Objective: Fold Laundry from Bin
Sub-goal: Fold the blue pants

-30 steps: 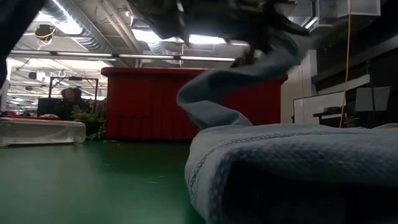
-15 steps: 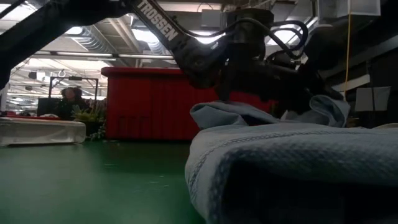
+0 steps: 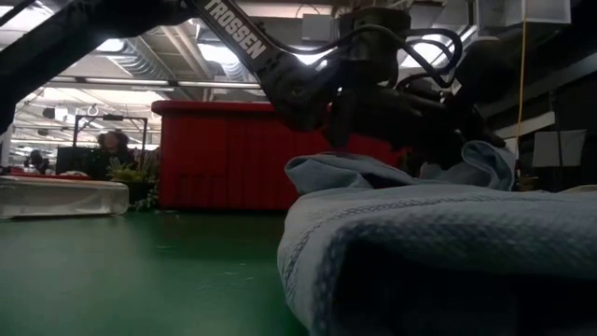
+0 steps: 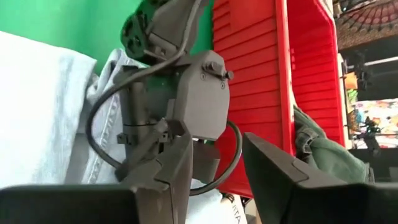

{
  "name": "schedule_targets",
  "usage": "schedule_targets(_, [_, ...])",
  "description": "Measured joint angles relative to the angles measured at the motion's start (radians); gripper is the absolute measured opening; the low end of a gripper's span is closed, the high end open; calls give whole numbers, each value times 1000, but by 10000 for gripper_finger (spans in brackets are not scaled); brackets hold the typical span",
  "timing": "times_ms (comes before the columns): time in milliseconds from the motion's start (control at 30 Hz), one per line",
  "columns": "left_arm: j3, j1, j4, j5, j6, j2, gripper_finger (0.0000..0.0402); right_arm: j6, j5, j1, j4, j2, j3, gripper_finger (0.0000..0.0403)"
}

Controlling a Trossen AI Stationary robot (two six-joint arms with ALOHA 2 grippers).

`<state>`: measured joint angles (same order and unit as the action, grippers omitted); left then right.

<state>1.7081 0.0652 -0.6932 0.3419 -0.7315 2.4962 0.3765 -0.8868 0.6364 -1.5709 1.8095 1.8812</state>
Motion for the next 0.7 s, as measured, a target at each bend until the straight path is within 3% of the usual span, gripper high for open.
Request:
schedule_targets(167, [34, 20, 9, -11, 10, 0, 10, -42, 15, -31, 0, 0, 0, 140])
schedule_targets(333, [99, 23, 18, -11, 135, 0, 9, -55, 13, -43, -5, 0, 0, 140])
schedule_targets(533, [111, 9, 176, -12, 133, 1, 9, -71, 19, -42, 3, 1, 0, 140])
schedule_targets(700, [112, 8, 180, -18, 132, 29, 9, -75, 27, -42, 2, 0, 0, 140])
